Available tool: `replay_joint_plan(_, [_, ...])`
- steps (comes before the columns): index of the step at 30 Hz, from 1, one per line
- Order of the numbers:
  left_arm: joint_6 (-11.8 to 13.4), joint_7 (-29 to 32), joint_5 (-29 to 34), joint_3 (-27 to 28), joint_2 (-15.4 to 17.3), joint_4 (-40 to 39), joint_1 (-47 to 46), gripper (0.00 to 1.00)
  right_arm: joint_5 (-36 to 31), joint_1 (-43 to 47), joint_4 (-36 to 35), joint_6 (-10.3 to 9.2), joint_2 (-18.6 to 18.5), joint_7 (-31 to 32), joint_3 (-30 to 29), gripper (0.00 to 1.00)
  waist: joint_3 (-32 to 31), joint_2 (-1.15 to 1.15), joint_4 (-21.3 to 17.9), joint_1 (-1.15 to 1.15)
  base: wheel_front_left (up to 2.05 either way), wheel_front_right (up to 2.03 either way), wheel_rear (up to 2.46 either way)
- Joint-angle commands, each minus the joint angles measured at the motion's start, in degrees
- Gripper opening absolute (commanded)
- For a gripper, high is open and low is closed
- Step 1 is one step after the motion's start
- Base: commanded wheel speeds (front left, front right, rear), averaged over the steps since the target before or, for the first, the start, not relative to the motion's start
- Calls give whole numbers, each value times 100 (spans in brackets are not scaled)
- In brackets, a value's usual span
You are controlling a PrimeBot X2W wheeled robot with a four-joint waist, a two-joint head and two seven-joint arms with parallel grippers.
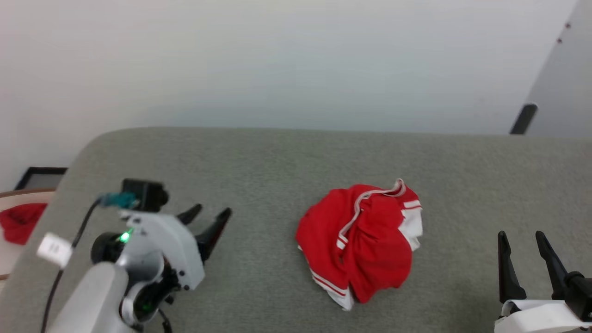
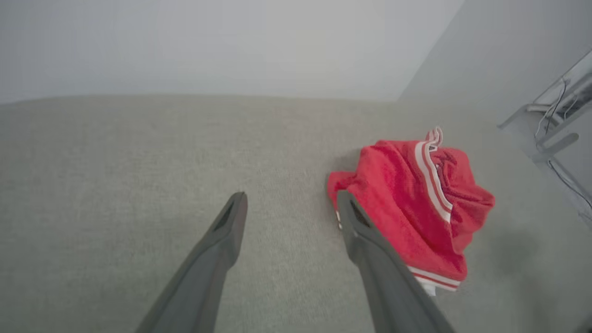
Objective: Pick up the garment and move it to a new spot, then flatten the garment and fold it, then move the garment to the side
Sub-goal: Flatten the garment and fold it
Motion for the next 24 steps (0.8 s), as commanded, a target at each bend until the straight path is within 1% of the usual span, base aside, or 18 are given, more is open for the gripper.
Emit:
replay_joint_plan(1, [71,435,-164,-52,38,-149,-128,100,-17,-109,-13,0,18,-5,-4,100,217,0,-250,0,0,0,0])
replay_joint_plan(3, [188,1087,-341,-150,71,-368,-251,100,17,-163,-22,0,24,-5,8,100,307,0,-352,0,0,0,0])
replay_joint_plan(7, [515,2230,-710,-341,64,-729,-395,100,56,-288,-43,0,60,-5,50,100,499,0,-546,0,0,0,0])
replay_joint_plan(9, [686,2702,-781,-450,114,-855,-417,100,79,-357,-47,0,79,-5,83,100,590,0,-647,0,0,0,0])
replay_joint_plan(11, [787,3066,-797,-586,165,-979,-416,100,91,-414,-45,0,96,-5,123,100,673,0,-745,0,0,0,0])
replay_joint_plan(14, [956,3439,-915,-680,143,-1032,-365,100,92,-482,-61,0,131,-5,165,100,785,0,-888,0,0,0,0])
replay_joint_plan(16, [1012,3599,-918,-754,167,-1054,-347,100,116,-530,-61,0,152,-5,180,100,847,0,-968,0,0,0,0])
replay_joint_plan(20, [1067,3736,-1003,-824,66,-960,-323,100,151,-585,-59,0,179,-5,221,100,956,0,-1101,0,0,0,0])
replay_joint_plan(22, [1046,3722,-980,-851,57,-857,-339,100,150,-637,-52,0,194,-5,252,100,1015,0,-1169,0,0,0,0])
replay_joint_plan(24, [1058,3716,-1098,-835,-71,-724,-350,100,173,-693,-45,0,201,-5,271,100,1080,0,-1227,0,0,0,0])
